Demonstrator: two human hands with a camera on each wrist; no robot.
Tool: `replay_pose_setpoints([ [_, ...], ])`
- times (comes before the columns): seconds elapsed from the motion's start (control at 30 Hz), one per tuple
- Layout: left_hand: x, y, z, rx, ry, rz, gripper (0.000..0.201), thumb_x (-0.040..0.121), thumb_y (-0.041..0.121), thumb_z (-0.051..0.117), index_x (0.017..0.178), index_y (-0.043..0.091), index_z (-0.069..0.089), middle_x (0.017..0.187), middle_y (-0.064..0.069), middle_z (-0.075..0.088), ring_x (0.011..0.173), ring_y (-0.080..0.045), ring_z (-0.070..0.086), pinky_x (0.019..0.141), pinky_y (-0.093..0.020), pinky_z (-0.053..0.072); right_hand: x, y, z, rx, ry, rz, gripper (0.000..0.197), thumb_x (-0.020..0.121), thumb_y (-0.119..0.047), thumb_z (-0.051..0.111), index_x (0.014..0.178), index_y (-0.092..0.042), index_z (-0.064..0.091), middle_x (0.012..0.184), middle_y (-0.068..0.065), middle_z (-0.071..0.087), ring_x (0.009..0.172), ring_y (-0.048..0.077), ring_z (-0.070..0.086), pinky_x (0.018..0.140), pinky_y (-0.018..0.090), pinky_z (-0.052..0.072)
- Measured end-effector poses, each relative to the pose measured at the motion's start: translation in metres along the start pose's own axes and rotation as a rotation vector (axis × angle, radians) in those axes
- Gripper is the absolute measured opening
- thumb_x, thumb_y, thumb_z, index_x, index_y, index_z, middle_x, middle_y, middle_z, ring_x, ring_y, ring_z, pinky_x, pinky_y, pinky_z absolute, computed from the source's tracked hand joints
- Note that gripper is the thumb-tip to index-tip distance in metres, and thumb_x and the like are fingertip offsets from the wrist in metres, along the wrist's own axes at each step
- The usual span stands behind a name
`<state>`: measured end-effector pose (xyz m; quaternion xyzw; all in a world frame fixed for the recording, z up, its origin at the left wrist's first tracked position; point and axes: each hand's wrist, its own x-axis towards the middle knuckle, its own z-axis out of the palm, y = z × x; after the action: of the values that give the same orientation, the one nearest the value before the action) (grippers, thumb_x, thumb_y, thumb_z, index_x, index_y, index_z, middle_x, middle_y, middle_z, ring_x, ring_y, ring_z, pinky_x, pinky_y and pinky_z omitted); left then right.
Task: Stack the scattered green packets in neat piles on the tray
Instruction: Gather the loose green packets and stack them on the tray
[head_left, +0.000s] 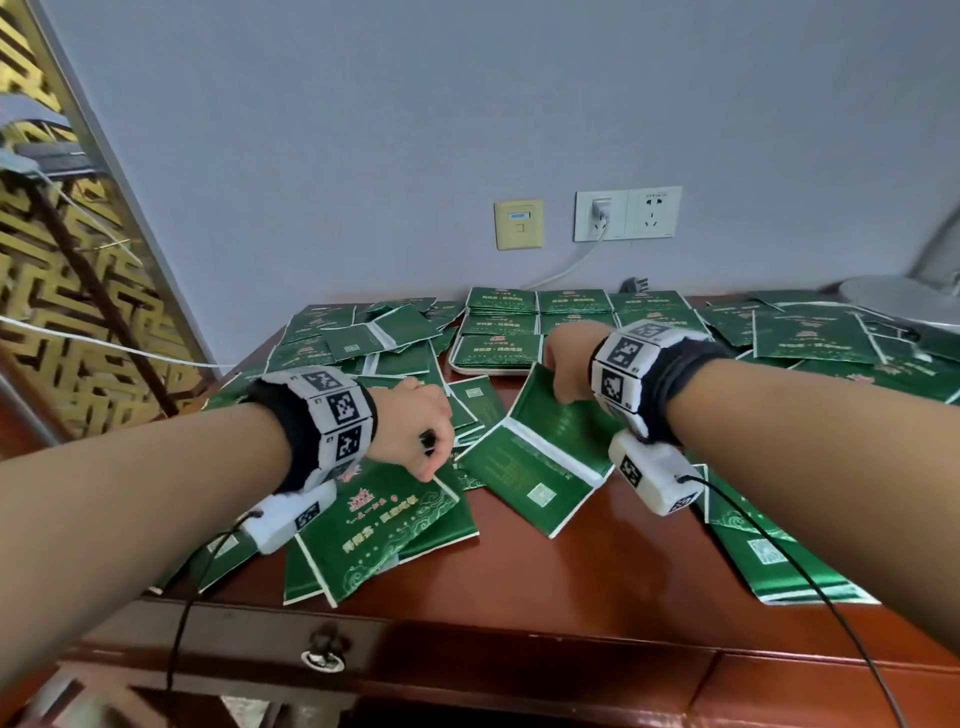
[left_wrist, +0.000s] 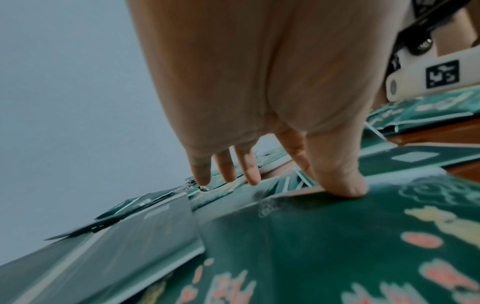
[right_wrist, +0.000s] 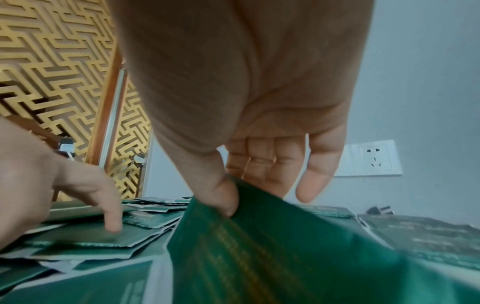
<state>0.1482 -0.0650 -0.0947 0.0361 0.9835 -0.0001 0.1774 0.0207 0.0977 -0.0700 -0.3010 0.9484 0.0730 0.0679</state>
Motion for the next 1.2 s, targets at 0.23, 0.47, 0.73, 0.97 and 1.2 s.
replay_pose_setpoints([
  [0.23,0.016,0.025,-0.047,-0.132,-0.009,0.16,0.013,0.089,0.011,0.062,0.078,0.018,0.06,0.091,0.011,0.066,0.086,-0.009,0.065,0.078,-0.021,0.048,-0.006,0.004,-0.005,0.052,0.147,-0.115,0.027,0.077,-0.01,0.06,0.102,-0.01,0.071,0.103,0.01,0.07,0.089,0.024,0.066,0.08,0.035,0.057],
  [0.47,0.036,0.059,-0.026,0.046,0.001,0.191,0.016,0.084,0.023,0.07,0.096,0.018,0.06,0.094,0.014,0.051,0.085,-0.015,0.058,0.079,-0.035,0.049,-0.012,0.004,0.021,-0.17,-0.14,-0.163,0.057,0.073,-0.046,0.077,0.116,-0.011,0.065,0.108,0.0,0.069,0.097,0.019,0.064,0.085,0.03,0.052],
  [0.73,0.003,0.065,0.006,0.287,-0.036,-0.275,0.107,0.058,0.085,0.059,0.135,0.015,0.032,0.128,-0.009,0.04,0.118,-0.028,0.043,0.09,-0.045,0.045,0.004,0.015,0.029,-0.143,-0.12,-0.206,0.106,0.063,-0.05,0.082,0.147,-0.012,0.03,0.142,0.005,0.045,0.125,0.027,0.048,0.101,0.042,0.044],
  [0.97,-0.003,0.064,0.021,0.186,-0.144,-0.348,0.122,0.062,0.077,0.066,0.149,0.013,0.008,0.137,-0.014,0.04,0.127,-0.031,0.036,0.101,-0.045,0.041,0.007,0.005,0.032,-0.227,-0.167,-0.209,0.086,0.051,-0.063,0.08,0.119,-0.015,0.056,0.109,0.002,0.064,0.096,0.024,0.062,0.085,0.04,0.053],
  [1.2,-0.003,0.058,0.018,-0.095,0.14,-0.241,0.113,0.066,0.033,0.086,0.148,0.024,0.009,0.127,-0.006,0.056,0.107,-0.025,0.058,0.09,-0.044,0.051,-0.006,0.013,0.039,-0.069,-0.153,-0.167,0.083,0.065,-0.046,0.082,0.123,-0.009,0.036,0.116,0.007,0.054,0.096,0.023,0.057,0.082,0.033,0.049],
])
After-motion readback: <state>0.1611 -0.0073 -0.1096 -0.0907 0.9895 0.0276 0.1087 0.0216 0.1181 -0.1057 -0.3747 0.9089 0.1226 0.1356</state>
